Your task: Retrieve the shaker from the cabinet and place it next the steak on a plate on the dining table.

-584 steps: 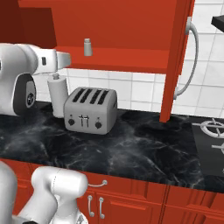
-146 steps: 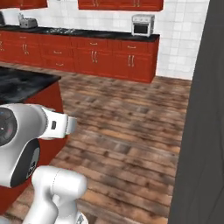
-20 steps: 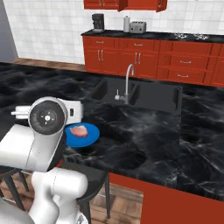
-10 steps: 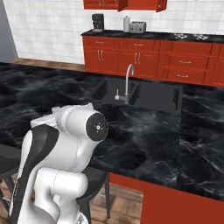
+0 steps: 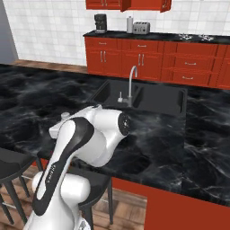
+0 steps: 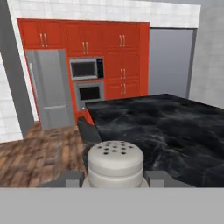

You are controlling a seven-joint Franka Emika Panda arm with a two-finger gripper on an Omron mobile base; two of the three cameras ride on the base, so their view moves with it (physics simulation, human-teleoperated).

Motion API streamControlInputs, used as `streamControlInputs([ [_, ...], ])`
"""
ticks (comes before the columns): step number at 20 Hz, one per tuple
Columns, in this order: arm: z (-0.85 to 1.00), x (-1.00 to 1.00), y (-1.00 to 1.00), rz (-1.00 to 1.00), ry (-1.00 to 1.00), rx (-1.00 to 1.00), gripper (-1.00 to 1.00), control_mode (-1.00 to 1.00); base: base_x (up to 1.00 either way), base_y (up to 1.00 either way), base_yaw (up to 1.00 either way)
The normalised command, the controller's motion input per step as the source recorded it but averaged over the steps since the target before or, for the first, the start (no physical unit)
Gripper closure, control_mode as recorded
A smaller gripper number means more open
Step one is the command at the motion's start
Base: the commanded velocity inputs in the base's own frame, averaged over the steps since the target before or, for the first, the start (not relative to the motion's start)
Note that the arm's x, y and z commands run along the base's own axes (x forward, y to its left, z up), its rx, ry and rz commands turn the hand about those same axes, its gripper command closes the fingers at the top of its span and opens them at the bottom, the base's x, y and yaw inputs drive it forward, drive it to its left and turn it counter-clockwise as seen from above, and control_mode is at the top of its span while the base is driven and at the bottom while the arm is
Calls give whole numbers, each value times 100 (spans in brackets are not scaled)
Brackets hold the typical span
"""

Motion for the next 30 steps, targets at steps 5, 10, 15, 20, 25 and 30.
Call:
streamControlInputs([
  [5, -27, 33, -5, 13, -3, -4, 100, -100, 0, 0, 0],
  [10, -32, 27, -5, 11, -5, -1, 100, -100, 0, 0, 0],
  [15, -38, 2, -19, 6, -9, 3, 100, -100, 0, 0, 0],
  [20, -35, 5, -10, 3, -2, 7, 100, -100, 0, 0, 0],
  [25, -35, 17, -1, 2, -1, 5, 100, -100, 0, 0, 0],
  [30, -30, 27, -6, 4, -3, 4, 100, -100, 0, 0, 0],
])
